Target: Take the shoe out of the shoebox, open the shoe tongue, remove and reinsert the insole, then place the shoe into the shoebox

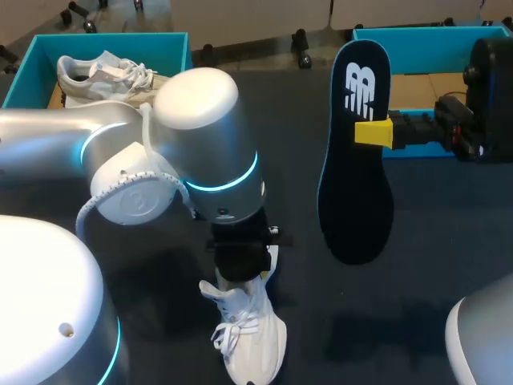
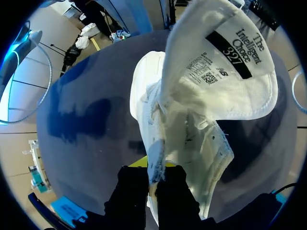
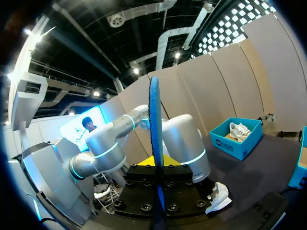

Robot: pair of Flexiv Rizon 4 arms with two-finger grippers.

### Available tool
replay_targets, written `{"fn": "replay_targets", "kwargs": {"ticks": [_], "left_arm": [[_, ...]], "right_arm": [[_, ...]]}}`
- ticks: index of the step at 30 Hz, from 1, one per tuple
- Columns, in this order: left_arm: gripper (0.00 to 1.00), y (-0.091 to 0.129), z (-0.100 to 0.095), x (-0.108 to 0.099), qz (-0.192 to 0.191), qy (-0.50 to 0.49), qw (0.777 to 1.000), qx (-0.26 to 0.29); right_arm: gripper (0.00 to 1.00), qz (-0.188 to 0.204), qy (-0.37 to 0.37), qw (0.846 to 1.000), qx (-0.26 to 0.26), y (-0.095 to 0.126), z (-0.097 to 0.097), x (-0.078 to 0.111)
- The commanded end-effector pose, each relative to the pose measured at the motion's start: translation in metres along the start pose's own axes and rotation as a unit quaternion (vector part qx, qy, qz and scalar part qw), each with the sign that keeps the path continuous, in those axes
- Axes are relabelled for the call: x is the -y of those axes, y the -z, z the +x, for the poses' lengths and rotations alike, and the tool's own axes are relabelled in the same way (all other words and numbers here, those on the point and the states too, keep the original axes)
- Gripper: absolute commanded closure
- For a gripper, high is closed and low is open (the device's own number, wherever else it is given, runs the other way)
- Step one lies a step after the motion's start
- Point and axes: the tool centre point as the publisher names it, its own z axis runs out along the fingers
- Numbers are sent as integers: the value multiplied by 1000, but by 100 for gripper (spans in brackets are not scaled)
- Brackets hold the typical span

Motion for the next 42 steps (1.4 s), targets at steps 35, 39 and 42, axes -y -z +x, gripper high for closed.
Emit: {"fn": "replay_targets", "kwargs": {"ticks": [35, 39, 42], "left_arm": [[47, -34, -27, -17, 28, 19, 999, 5], [20, -28, -29, -21, 37, 29, 999, 17], [6, -23, -30, -24, 36, 32, 999, 20]], "right_arm": [[100, 0, -1, 1000, 3, -6, 2, -2], [100, 0, -1, 1000, 3, -6, 2, -2], [100, 0, -1, 1000, 3, -6, 2, -2]]}}
